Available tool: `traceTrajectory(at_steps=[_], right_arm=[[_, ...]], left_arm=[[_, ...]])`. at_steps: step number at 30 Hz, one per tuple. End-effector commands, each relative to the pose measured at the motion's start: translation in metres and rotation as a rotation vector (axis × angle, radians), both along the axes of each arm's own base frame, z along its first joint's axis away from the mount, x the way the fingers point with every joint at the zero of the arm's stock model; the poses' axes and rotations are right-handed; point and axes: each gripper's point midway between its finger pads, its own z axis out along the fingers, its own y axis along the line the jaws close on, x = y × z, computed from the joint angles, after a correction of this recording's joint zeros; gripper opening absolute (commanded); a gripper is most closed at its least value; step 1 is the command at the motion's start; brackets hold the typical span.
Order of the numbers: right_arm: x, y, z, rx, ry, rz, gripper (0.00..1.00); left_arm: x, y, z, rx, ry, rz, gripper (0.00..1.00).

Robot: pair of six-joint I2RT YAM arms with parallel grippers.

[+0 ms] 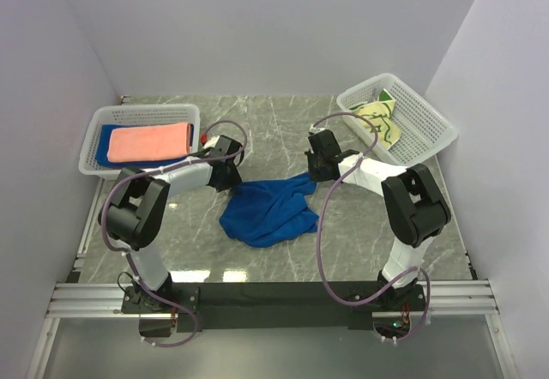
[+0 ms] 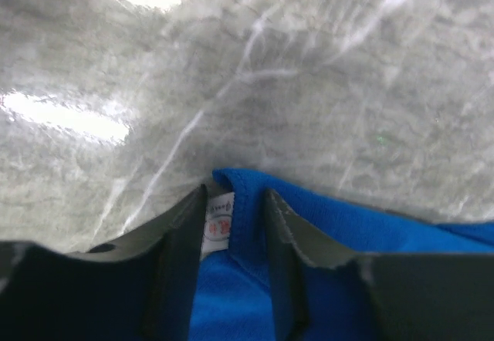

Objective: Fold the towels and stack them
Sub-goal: Flatten out the crumpled towel

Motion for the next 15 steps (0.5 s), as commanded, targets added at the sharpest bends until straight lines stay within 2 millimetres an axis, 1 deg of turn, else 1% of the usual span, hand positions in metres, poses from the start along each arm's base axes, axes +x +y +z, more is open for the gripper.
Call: traceTrajectory(at_steps=[1,2,3,4,5,7,8,9,10,12,13,14,15], right_arm=[[0.007,0.004,0.021,0.021,-0.067,0.011,0.00],[0.007,0.004,0.022,0.021,-0.069,0.012,0.00],[0.008,0.003,0.024,0.020,-0.075,0.011,0.00],[0.008,0.003,0.023,0.019,-0.074,0.012,0.00],[0.009,0.003,0.025,0.022,-0.077,0.012,0.00],[0.010,0.003,0.028,0.019,-0.082,0.010,0.00],[0.013,0.004,0.032,0.019,-0.093,0.012,0.00],[0.015,0.003,0.036,0.014,-0.103,0.009,0.00],[0.016,0.001,0.039,0.005,-0.109,0.002,0.00],[0.027,0.000,0.059,0.006,-0.155,-0.003,0.00],[0.030,-0.001,0.066,0.006,-0.167,-0.008,0.00],[0.039,0.001,0.089,0.022,-0.216,-0.011,0.00],[0.044,0.001,0.100,0.026,-0.239,-0.014,0.00]], left_arm=[[0.012,-0.009,0.004,-0.049,-0.019,0.021,0.40],[0.011,-0.008,0.003,-0.049,-0.015,0.024,0.38],[0.011,-0.007,0.002,-0.047,-0.018,0.025,0.34],[0.012,-0.006,0.003,-0.049,-0.022,0.030,0.32],[0.012,-0.005,0.003,-0.050,-0.025,0.032,0.26],[0.017,0.000,0.007,-0.045,-0.039,0.041,0.22],[0.020,0.002,0.011,-0.039,-0.052,0.034,0.12],[0.024,0.006,0.015,-0.035,-0.067,0.038,0.06],[0.029,0.007,0.023,-0.035,-0.090,0.033,0.01],[0.043,0.009,0.045,-0.018,-0.153,0.003,0.01],[0.050,0.012,0.061,-0.014,-0.197,-0.006,0.01],[0.062,0.012,0.082,0.012,-0.261,-0.037,0.01],[0.068,0.014,0.096,0.026,-0.303,-0.048,0.01]])
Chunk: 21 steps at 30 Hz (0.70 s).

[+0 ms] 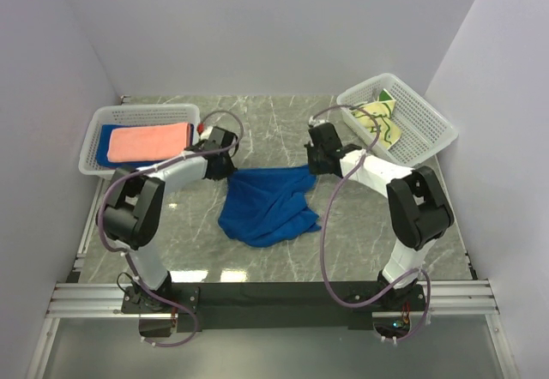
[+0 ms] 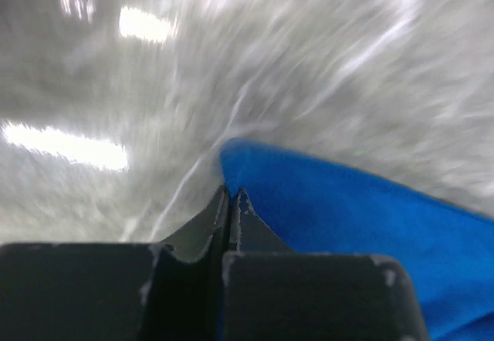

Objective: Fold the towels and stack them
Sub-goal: Flatten out the crumpled towel

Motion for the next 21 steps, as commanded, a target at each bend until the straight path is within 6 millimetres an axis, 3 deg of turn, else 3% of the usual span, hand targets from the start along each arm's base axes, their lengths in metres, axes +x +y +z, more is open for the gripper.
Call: traceTrajectory(at_steps=[1,2,4,5,6,7,8,10,11,12,13,14,15,16,18,21], right_arm=[[0.039,-0.002,0.090,0.040,-0.214,-0.031,0.00],[0.049,0.000,0.121,0.059,-0.276,-0.032,0.00],[0.057,-0.004,0.151,0.076,-0.321,-0.036,0.00],[0.066,-0.002,0.188,0.104,-0.392,-0.028,0.00],[0.069,-0.003,0.206,0.114,-0.422,-0.031,0.00],[0.072,-0.006,0.222,0.116,-0.448,-0.032,0.00],[0.079,-0.011,0.262,0.131,-0.528,-0.038,0.00],[0.082,-0.020,0.294,0.128,-0.585,-0.052,0.00],[0.082,-0.026,0.330,0.135,-0.659,-0.058,0.00],[0.081,-0.031,0.346,0.132,-0.689,-0.067,0.00],[0.080,-0.034,0.360,0.126,-0.717,-0.061,0.00],[0.075,-0.040,0.387,0.139,-0.775,-0.067,0.00],[0.070,-0.042,0.401,0.141,-0.806,-0.062,0.00],[0.066,-0.045,0.416,0.143,-0.848,-0.059,0.00],[0.049,-0.051,0.448,0.134,-0.930,-0.037,0.00],[0.020,-0.057,0.484,0.132,-1.029,0.012,0.00]], left_arm=[[0.049,0.002,0.106,0.024,-0.309,-0.057,0.01],[0.060,0.000,0.131,0.054,-0.384,-0.101,0.01],[0.068,0.001,0.175,0.071,-0.495,-0.132,0.01],[0.072,0.000,0.201,0.100,-0.558,-0.175,0.01],[0.076,-0.001,0.224,0.102,-0.622,-0.186,0.01],[0.076,0.000,0.249,0.105,-0.684,-0.197,0.01],[0.078,0.000,0.278,0.132,-0.756,-0.225,0.01],[0.075,0.000,0.325,0.129,-0.871,-0.240,0.01],[0.072,0.002,0.355,0.143,-0.940,-0.248,0.01],[0.068,0.003,0.374,0.142,-0.985,-0.246,0.01],[0.060,0.008,0.409,0.143,-1.067,-0.236,0.01],[0.055,0.010,0.422,0.146,-1.094,-0.233,0.01],[0.050,0.012,0.435,0.148,-1.121,-0.232,0.01],[0.037,0.014,0.467,0.146,-1.208,-0.249,0.01],[0.021,0.014,0.490,0.143,-1.267,-0.283,0.01],[-0.023,0.017,0.533,0.132,-1.393,-0.356,0.01]])
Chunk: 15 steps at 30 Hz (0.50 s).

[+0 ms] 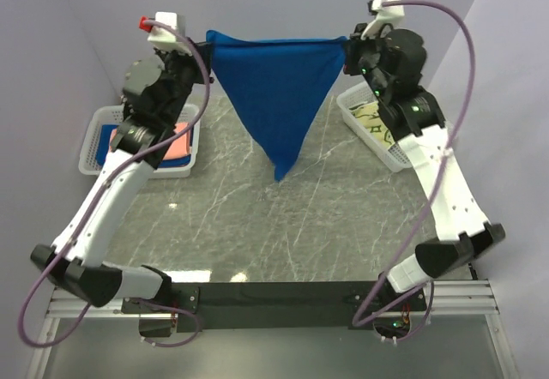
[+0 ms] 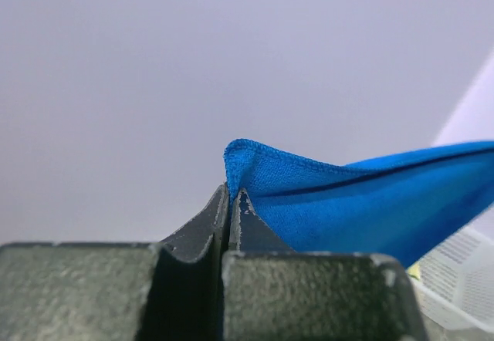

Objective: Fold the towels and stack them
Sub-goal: Flatten out the crumpled towel

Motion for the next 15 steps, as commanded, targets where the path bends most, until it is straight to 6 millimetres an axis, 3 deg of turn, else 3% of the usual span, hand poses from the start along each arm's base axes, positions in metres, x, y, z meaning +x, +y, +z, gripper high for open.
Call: traceTrajectory(at_steps=[1,3,4,6,10,15], right_arm=[[-0.041,-0.027,0.065,-0.060,-0.182,-0.017,0.00],[-0.068,-0.029,0.082,-0.063,-0.242,0.019,0.00],[-0.088,-0.028,0.088,-0.073,-0.276,0.063,0.00],[-0.109,-0.028,0.095,-0.077,-0.316,0.104,0.00],[-0.165,-0.025,0.109,-0.075,-0.399,0.219,0.00],[-0.199,-0.028,0.122,-0.049,-0.430,0.268,0.00]], left_arm=[[-0.055,0.017,0.073,0.039,-0.222,-0.036,0.01],[-0.087,0.020,0.092,0.040,-0.285,-0.087,0.01],[-0.097,0.018,0.094,0.047,-0.297,-0.117,0.01],[-0.131,0.019,0.107,0.059,-0.357,-0.178,0.01],[-0.178,0.023,0.117,0.075,-0.440,-0.254,0.01],[-0.223,0.023,0.128,0.062,-0.469,-0.357,0.01]])
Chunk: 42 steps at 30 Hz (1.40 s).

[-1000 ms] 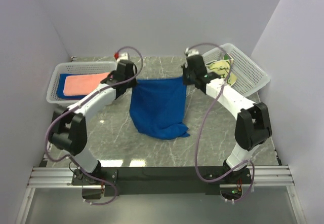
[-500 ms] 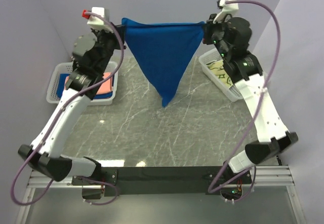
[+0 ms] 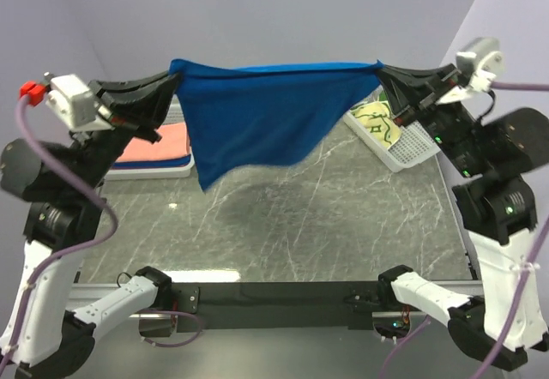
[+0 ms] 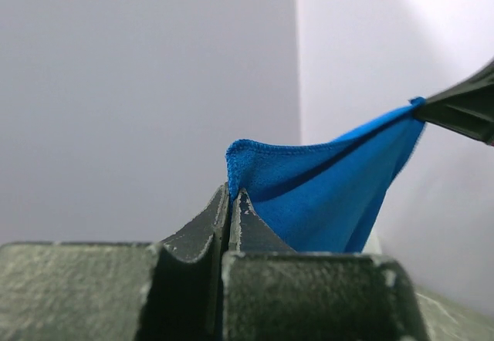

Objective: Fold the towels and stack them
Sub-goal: Flatten out the crumpled towel

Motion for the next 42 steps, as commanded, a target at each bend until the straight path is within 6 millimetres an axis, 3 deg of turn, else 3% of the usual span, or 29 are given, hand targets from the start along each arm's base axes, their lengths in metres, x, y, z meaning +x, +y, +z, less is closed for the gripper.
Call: traceTrajectory(at_steps=[1,3,5,9,11,12,14,15,16,17,18,19,20,21,22,23,25,26,28,29,30,33,38,42], right_arm=[[-0.012,-0.022,0.019,0.024,-0.048,-0.082,0.00],[-0.017,-0.022,0.023,0.035,-0.055,-0.069,0.00],[-0.012,-0.020,0.021,0.041,-0.042,-0.069,0.00],[0.023,-0.018,-0.002,0.024,0.035,-0.122,0.00],[0.059,-0.017,-0.031,-0.003,0.112,-0.190,0.00],[0.085,-0.014,-0.053,-0.033,0.156,-0.220,0.00],[0.117,-0.020,-0.079,-0.058,0.211,-0.303,0.00],[0.146,-0.018,-0.106,-0.092,0.260,-0.328,0.00],[0.161,-0.023,-0.118,-0.099,0.279,-0.370,0.00],[0.177,-0.023,-0.124,-0.097,0.273,-0.380,0.00],[0.202,-0.020,-0.155,-0.128,0.324,-0.390,0.00],[0.217,-0.026,-0.165,-0.131,0.336,-0.417,0.00],[0.231,-0.027,-0.172,-0.128,0.335,-0.431,0.00],[0.255,-0.026,-0.199,-0.152,0.380,-0.446,0.00],[0.268,-0.030,-0.208,-0.155,0.393,-0.466,0.00],[0.279,-0.031,-0.217,-0.163,0.403,-0.479,0.00],[0.308,-0.030,-0.245,-0.189,0.431,-0.499,0.00],[0.316,-0.029,-0.253,-0.196,0.438,-0.504,0.00],[0.335,-0.025,-0.273,-0.207,0.452,-0.503,0.00],[0.340,-0.025,-0.276,-0.206,0.449,-0.503,0.00],[0.348,-0.022,-0.288,-0.217,0.461,-0.499,0.00],[0.360,-0.021,-0.304,-0.225,0.461,-0.497,0.00],[0.361,-0.015,-0.321,-0.234,0.473,-0.458,0.00],[0.348,-0.007,-0.332,-0.239,0.498,-0.396,0.00]], left_arm=[[-0.028,0.013,0.021,-0.026,-0.051,-0.007,0.01],[-0.031,0.017,0.022,-0.038,-0.044,0.000,0.01],[-0.019,0.020,0.012,-0.055,-0.018,0.038,0.01],[0.033,0.012,-0.036,-0.052,0.136,0.102,0.01],[0.066,0.006,-0.060,-0.067,0.212,0.141,0.01],[0.087,0.003,-0.087,-0.079,0.284,0.167,0.01],[0.132,0.003,-0.121,-0.097,0.355,0.263,0.01],[0.151,0.002,-0.144,-0.095,0.405,0.303,0.01],[0.168,0.008,-0.158,-0.105,0.435,0.368,0.01],[0.198,0.001,-0.189,-0.074,0.492,0.406,0.01],[0.213,0.001,-0.198,-0.075,0.512,0.435,0.01],[0.226,-0.001,-0.208,-0.067,0.531,0.457,0.01],[0.253,-0.004,-0.241,-0.028,0.589,0.491,0.01],[0.265,-0.005,-0.238,-0.041,0.589,0.508,0.01],[0.278,-0.004,-0.246,-0.037,0.604,0.527,0.01],[0.300,-0.001,-0.274,-0.016,0.646,0.565,0.01],[0.322,0.002,-0.276,-0.038,0.641,0.589,0.01],[0.339,0.003,-0.303,-0.013,0.679,0.608,0.01],[0.356,0.002,-0.307,-0.013,0.681,0.610,0.01],[0.368,0.002,-0.329,0.011,0.714,0.616,0.01],[0.374,-0.002,-0.324,0.012,0.702,0.595,0.01],[0.389,-0.007,-0.337,0.032,0.698,0.579,0.01],[0.395,-0.008,-0.351,0.042,0.713,0.559,0.01],[0.381,0.003,-0.365,0.027,0.737,0.551,0.01]])
